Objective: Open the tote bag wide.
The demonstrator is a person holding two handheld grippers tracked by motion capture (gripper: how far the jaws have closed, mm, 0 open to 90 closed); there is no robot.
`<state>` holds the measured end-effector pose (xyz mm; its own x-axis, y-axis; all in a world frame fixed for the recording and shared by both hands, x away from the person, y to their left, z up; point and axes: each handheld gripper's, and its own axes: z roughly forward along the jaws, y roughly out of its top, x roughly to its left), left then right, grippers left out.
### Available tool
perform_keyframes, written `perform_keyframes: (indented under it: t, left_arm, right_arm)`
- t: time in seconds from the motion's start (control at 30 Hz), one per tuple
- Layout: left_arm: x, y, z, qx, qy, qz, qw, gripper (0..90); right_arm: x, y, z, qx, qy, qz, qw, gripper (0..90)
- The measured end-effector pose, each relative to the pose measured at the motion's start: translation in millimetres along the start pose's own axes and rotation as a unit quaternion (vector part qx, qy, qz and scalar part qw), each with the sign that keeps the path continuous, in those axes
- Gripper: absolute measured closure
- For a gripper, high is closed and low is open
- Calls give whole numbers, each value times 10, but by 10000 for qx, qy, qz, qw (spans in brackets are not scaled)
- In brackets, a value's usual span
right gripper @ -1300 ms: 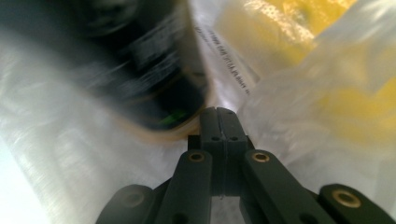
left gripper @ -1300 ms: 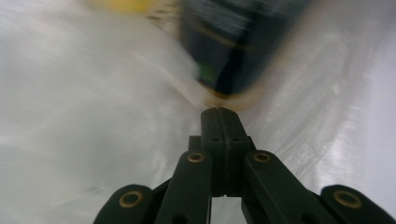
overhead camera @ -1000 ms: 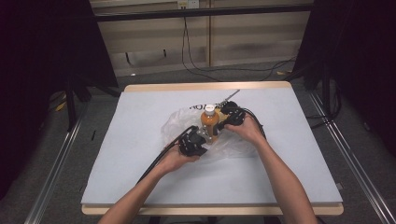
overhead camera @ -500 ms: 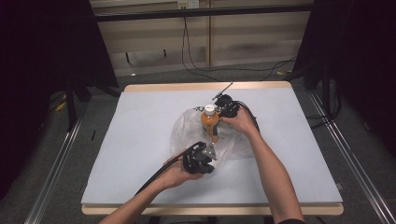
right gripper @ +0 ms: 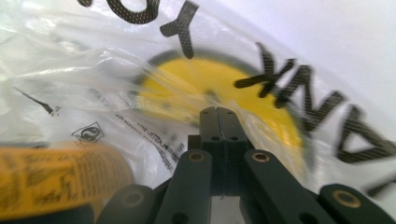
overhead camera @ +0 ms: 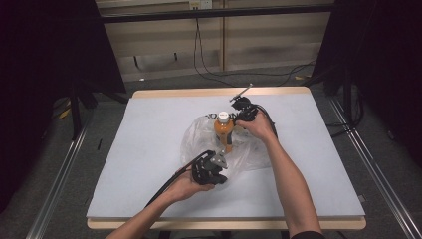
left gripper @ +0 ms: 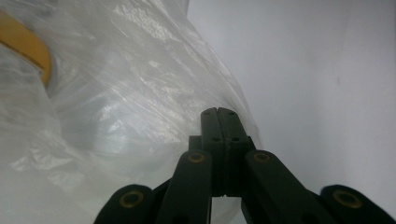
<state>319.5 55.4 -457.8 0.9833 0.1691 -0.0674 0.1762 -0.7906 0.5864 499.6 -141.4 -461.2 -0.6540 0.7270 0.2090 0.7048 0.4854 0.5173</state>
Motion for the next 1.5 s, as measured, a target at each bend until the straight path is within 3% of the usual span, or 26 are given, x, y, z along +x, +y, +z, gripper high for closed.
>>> perform_keyframes:
  t: [0.1,0.23,0.27,0.37,0.43,0.6,0.67,0.73,0.87,0.93,1.03,1.17,1.27,1.33,1.37,1.47,1.5]
  left_arm:
    - [78,60,-85,-277,96,-151,9995,900]
    - [198,141,-116,-409,360,-397,9977,900]
    - [224,151,-98,-309,486,-439,9974,900]
    - [297,122,16,-38,571,-607,9965,900]
    - [291,106,96,175,489,-560,9971,900]
    - [222,108,119,301,338,-392,9982,900]
    - [168,117,116,398,139,-247,9988,900]
    - [54,134,115,515,183,-122,9984,900]
    - [-89,144,116,611,1,92,9981,900]
    - [-134,128,116,556,-25,72,9984,900]
    - [-145,79,104,423,-274,-19,9987,900]
    - [-227,61,88,448,-259,136,9986,900]
    - [-333,45,86,393,-197,285,9986,900]
    - [-312,33,75,394,-313,244,9984,900]
    - [-291,26,71,368,-414,225,9982,900]
    - [-251,18,36,210,-334,172,9991,900]
    - [-226,24,-8,44,-325,146,9994,900]
  right_arm:
    - [-7,7,-156,-163,83,-43,9998,900]
    - [64,17,-261,-178,198,-212,9994,900]
    - [82,10,-256,-162,259,-282,9991,900]
    - [144,0,-203,-40,383,-433,9983,900]
    - [169,11,-133,53,458,-460,9979,900]
    - [186,34,143,435,651,-411,9961,900]
    - [182,57,190,350,690,-389,9962,900]
    - [193,87,210,387,651,-330,9966,900]
    - [183,136,237,270,344,-335,9985,900]
    - [162,150,255,148,303,-216,9992,900]
    - [103,161,268,19,234,-112,9997,900]
    - [68,201,269,-16,-68,-121,9999,900]
    - [8,203,267,-118,-271,3,9996,900]
    - [-16,196,262,-187,-398,39,9990,900]
    - [-18,196,259,-190,-423,65,9989,900]
    - [-19,175,223,-204,-207,79,9995,900]
    - [-5,164,188,-236,-148,61,9996,900]
